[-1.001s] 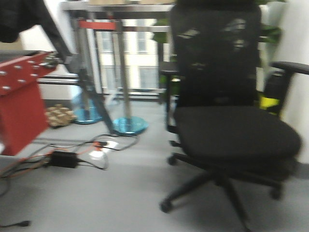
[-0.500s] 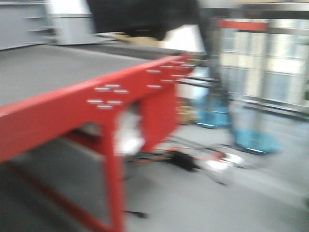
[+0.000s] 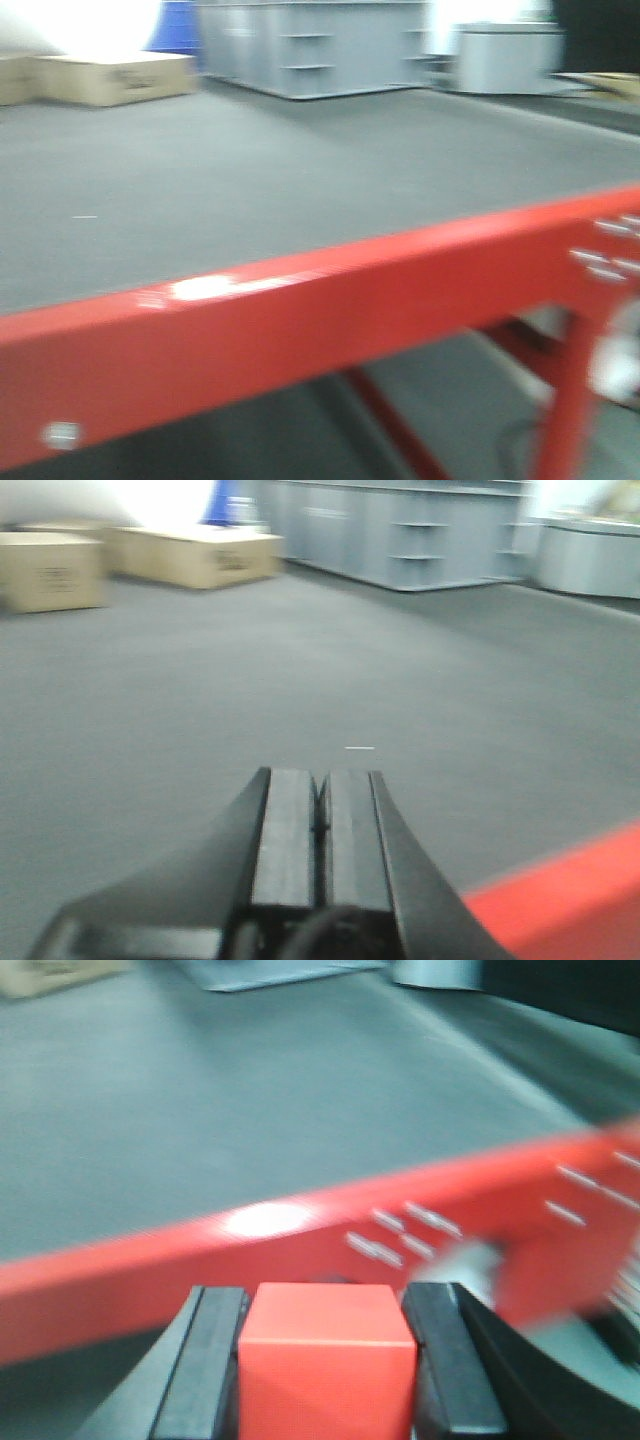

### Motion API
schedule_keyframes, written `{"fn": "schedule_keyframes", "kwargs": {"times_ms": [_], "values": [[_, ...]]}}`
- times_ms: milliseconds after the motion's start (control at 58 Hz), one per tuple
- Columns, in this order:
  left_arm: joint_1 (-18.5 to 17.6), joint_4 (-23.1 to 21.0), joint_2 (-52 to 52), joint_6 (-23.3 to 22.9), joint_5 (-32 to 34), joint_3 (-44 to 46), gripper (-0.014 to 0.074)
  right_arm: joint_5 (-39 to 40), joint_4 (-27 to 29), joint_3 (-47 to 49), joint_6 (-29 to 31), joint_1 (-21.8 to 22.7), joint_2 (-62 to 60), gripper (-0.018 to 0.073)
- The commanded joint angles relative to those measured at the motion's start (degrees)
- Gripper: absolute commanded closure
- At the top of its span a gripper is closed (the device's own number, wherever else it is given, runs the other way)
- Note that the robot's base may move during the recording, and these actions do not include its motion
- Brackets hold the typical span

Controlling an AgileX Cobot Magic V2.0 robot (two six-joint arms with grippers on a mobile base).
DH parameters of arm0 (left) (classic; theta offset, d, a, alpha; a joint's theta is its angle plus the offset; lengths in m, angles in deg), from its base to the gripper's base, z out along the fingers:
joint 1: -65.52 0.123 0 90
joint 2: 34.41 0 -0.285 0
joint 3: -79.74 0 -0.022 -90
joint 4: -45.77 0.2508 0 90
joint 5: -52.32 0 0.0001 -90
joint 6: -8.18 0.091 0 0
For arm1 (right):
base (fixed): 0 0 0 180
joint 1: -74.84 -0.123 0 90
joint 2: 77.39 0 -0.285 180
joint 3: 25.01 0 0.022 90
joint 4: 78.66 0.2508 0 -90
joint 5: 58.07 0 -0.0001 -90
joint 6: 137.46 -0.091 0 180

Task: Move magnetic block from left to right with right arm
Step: 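Turn the base toward the second grey table near the cardboard boxes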

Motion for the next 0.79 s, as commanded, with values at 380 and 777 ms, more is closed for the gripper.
{"fn": "schedule_keyframes", "kwargs": {"times_ms": [380, 777], "values": [[0.0, -0.3, 0.4, -0.3, 4.8, -0.5, 0.0722, 4.9, -0.8, 1.6, 0.4, 0.1, 0.8, 0.0377], [0.0, -0.3, 0.4, -0.3, 4.8, -0.5, 0.0722, 4.9, -0.8, 1.6, 0.4, 0.1, 0.8, 0.0377]]}}
